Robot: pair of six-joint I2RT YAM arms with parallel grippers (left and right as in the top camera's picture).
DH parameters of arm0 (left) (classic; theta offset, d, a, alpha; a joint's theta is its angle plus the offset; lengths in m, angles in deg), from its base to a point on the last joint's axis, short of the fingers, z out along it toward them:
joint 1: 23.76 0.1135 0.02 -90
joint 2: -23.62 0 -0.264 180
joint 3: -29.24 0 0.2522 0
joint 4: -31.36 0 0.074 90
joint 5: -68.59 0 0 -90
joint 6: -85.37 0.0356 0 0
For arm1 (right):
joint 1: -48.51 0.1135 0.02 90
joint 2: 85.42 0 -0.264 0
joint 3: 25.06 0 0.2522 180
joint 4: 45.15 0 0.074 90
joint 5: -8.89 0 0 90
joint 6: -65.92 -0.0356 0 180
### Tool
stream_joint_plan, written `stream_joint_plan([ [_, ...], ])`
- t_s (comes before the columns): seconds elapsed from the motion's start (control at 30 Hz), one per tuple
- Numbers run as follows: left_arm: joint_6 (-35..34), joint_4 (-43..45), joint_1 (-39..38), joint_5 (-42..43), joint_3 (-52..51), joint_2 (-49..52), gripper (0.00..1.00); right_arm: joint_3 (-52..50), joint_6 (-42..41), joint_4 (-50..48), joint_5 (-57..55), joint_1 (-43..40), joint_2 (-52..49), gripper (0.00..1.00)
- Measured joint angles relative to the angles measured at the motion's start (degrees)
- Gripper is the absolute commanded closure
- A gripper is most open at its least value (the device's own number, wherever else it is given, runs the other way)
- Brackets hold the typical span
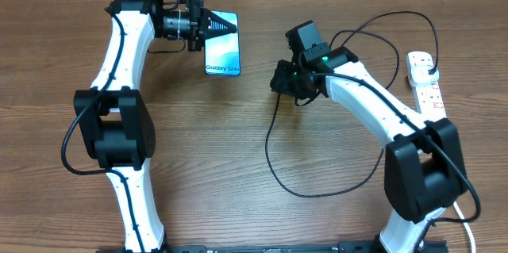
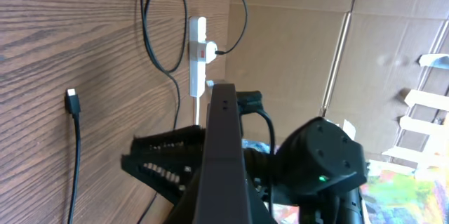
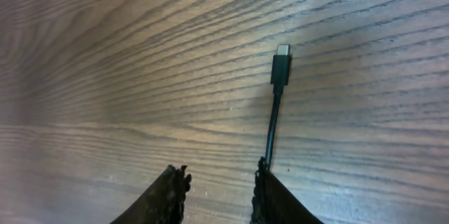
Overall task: Plug charger to phone and switch on socket
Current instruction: 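Move the right gripper down to grasp the black cable's USB-C plug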
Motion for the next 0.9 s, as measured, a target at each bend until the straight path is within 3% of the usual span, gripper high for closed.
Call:
stream_joint_plan([
  [0.13,-0.22,0.04,0.00,-0.44,0.00,0.00,0.96,0.00,-0.98,-1.14,-0.79,0.00,-2.45,0.76],
  [0.9,-0.28,0.02,0.00,-2.38,0.00,0.00,0.96,0.02,-5.29,-5.29,-3.76,-0.55,-10.29,0.78],
])
